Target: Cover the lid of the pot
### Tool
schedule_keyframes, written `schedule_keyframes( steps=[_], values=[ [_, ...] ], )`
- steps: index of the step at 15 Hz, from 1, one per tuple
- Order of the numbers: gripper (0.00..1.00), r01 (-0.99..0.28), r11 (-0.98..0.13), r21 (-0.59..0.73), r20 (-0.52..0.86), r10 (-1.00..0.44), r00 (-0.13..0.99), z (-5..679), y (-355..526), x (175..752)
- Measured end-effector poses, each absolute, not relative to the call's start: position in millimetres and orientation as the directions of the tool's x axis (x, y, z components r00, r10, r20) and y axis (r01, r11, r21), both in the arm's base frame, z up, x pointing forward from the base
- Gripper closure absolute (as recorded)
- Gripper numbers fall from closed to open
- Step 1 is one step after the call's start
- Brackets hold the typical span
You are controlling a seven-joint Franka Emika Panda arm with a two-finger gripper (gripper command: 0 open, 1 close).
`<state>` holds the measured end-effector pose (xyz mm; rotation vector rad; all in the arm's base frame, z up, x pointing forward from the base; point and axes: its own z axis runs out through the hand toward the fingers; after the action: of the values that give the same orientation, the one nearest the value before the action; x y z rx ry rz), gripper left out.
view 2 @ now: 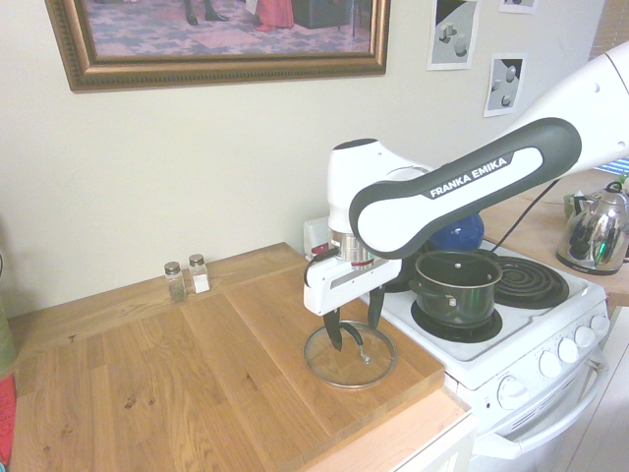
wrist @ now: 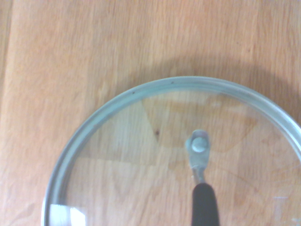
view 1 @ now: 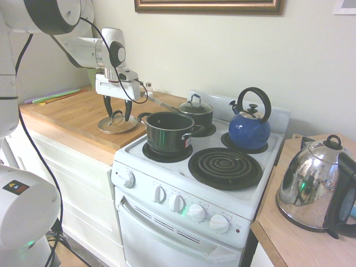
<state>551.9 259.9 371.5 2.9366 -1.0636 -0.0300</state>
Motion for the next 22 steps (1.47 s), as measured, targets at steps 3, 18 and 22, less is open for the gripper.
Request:
schedule_keyframes(
  steps=[3, 18, 22],
  values=[
    [1.0, -0.634, -0.773, 0.017, -0.008, -0.635, 0.773, 371.1, 265.5, 552.8],
    [1.0, -0.65, -0.76, 0.007, -0.001, -0.65, 0.76, 370.0, 269.6, 556.5],
    [1.0, -0.646, -0.764, -0.007, 0.006, -0.646, 0.764, 379.0, 273.8, 554.3]
  ],
)
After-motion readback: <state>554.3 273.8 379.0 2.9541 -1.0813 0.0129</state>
